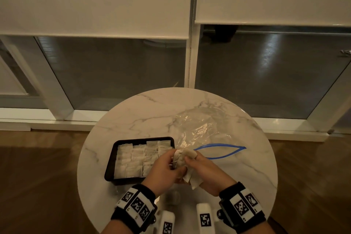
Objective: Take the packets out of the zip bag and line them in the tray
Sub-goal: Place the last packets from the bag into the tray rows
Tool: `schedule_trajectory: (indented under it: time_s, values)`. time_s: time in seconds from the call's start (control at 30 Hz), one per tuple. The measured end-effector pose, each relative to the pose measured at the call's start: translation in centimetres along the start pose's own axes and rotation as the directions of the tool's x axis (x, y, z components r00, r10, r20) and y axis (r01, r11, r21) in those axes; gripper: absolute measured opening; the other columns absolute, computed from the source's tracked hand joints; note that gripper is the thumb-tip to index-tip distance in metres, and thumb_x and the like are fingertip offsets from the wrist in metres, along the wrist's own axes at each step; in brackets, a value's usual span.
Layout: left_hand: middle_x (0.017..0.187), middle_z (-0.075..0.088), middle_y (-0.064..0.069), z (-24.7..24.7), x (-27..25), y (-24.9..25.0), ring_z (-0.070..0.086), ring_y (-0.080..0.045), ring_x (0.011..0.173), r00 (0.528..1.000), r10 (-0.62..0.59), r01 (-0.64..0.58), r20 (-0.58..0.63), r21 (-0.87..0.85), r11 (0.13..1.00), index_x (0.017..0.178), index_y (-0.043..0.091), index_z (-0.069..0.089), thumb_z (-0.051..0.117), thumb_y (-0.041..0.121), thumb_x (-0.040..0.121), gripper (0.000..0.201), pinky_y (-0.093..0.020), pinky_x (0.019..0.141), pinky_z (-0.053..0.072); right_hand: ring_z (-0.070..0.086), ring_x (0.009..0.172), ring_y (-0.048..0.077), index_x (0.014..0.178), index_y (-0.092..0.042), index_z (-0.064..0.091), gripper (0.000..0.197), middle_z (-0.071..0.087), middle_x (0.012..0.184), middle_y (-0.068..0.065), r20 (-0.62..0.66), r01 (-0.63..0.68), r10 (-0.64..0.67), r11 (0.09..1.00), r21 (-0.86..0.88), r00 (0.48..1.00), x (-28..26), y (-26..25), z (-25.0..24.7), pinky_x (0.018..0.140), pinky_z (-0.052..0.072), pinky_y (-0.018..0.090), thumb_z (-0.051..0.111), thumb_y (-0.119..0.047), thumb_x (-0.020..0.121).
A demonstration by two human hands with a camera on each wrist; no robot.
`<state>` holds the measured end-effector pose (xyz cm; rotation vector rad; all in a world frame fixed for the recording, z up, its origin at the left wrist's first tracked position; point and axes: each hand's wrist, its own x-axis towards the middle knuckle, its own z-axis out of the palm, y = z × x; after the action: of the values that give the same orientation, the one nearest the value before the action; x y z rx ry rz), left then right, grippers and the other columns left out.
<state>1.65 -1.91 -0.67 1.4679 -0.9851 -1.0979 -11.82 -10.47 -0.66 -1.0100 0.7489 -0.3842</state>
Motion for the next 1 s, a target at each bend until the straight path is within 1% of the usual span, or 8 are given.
schedule_trajectory:
  time_s: [0.23, 0.43, 0.53, 0.63, 0.7, 0.8, 0.87, 1.0]
  values:
    - [0.114, 0.072, -0.011, -1.7, -0.6, -0.4, 0.072, -0.027, 0.102, 0.998, -0.062, 0.059, -0.034, -0.092, 0.994, 0.125, 0.02, 0.062, 0.068, 0.002, 0.092, 0.038, -0.043, 0.079, 0.062, 0.066, 0.098, 0.038, 0.129, -0.016, 0.056, 0.029, 0.065, 0.12, 0.023, -0.076, -0.037, 0.037, 0.999, 0.003, 0.996, -0.9, -1.4, -0.6, 0.075, 0.053, 0.043, 0.053, -0.02, 0.1]
    - [0.113, 0.074, -0.012, -3.7, -0.7, -0.6, 0.072, -0.028, 0.103, 0.99, -0.097, 0.083, -0.103, -0.139, 0.987, 0.127, 0.015, 0.062, 0.066, -0.001, 0.093, 0.038, -0.044, 0.083, 0.061, 0.064, 0.111, 0.029, 0.127, -0.028, 0.055, 0.037, 0.064, 0.122, 0.015, -0.173, -0.102, 0.087, 0.991, -0.082, 0.981, -0.5, 0.0, -0.5, 0.084, 0.046, 0.037, 0.055, -0.047, 0.096]
    - [0.114, 0.074, -0.011, -4.5, -0.8, -0.6, 0.073, -0.027, 0.102, 0.985, -0.111, 0.089, -0.133, -0.159, 0.983, 0.128, 0.017, 0.061, 0.068, 0.0, 0.093, 0.04, -0.04, 0.079, 0.061, 0.061, 0.115, 0.027, 0.125, -0.027, 0.056, 0.034, 0.064, 0.123, 0.012, -0.167, -0.1, 0.083, 0.99, -0.096, 0.983, -0.5, 0.1, -0.4, 0.099, 0.043, 0.042, 0.057, -0.045, 0.096]
    - [0.114, 0.074, -0.011, -5.1, -1.0, -0.6, 0.073, -0.027, 0.103, 0.983, -0.115, 0.088, -0.141, -0.184, 0.979, 0.126, 0.018, 0.062, 0.067, -0.001, 0.093, 0.039, -0.038, 0.078, 0.061, 0.067, 0.103, 0.026, 0.11, -0.023, 0.063, 0.014, 0.068, 0.111, 0.011, -0.279, 0.114, -0.18, 0.964, -0.239, 0.943, -1.2, -1.5, -0.1, 0.089, 0.055, 0.039, 0.059, -0.027, 0.098]
    - [0.115, 0.073, -0.012, -5.4, -1.1, -0.6, 0.072, -0.028, 0.105, 0.982, -0.114, 0.083, -0.149, -0.199, 0.976, 0.126, 0.017, 0.062, 0.067, -0.001, 0.093, 0.038, -0.039, 0.079, 0.061, 0.066, 0.092, 0.016, 0.099, -0.023, 0.066, 0.008, 0.069, 0.097, 0.002, -0.31, 0.289, -0.481, 0.815, -0.502, 0.82, -1.7, -3.6, -0.1, 0.078, 0.054, 0.028, 0.059, -0.019, 0.097]
    - [0.117, 0.072, -0.014, -5.8, -1.2, -0.6, 0.071, -0.03, 0.107, 0.978, -0.119, 0.079, -0.174, -0.218, 0.973, 0.125, 0.015, 0.062, 0.066, -0.002, 0.093, 0.037, -0.044, 0.084, 0.062, 0.058, 0.101, 0.008, 0.103, -0.029, 0.066, 0.011, 0.065, 0.103, -0.013, -0.174, 0.248, -0.743, 0.42, -0.873, 0.647, -0.7, -7.3, 0.0, 0.088, 0.048, 0.028, 0.059, -0.026, 0.095]
    - [0.116, 0.073, -0.013, -5.9, -1.4, -0.5, 0.071, -0.029, 0.107, 0.977, -0.114, 0.073, -0.181, -0.22, 0.973, 0.123, 0.017, 0.063, 0.067, -0.002, 0.092, 0.037, -0.048, 0.088, 0.06, 0.05, 0.122, 0.012, 0.12, -0.035, 0.062, 0.028, 0.06, 0.126, -0.013, -0.122, 0.123, -0.719, 0.279, -0.952, 0.684, 2.2, -9.1, -0.8, 0.104, 0.042, 0.039, 0.056, -0.04, 0.094]
    - [0.113, 0.075, -0.01, -6.1, -1.7, -0.1, 0.072, -0.027, 0.105, 0.978, -0.107, 0.062, -0.182, -0.237, 0.97, 0.122, 0.019, 0.064, 0.068, -0.002, 0.092, 0.036, -0.049, 0.089, 0.06, 0.024, 0.148, 0.031, 0.147, -0.05, 0.032, 0.076, 0.028, 0.162, 0.001, -0.265, -0.199, -0.26, 0.254, -0.946, 0.929, 9.7, -9.2, -4.5, 0.118, 0.024, 0.056, 0.052, -0.072, 0.077]
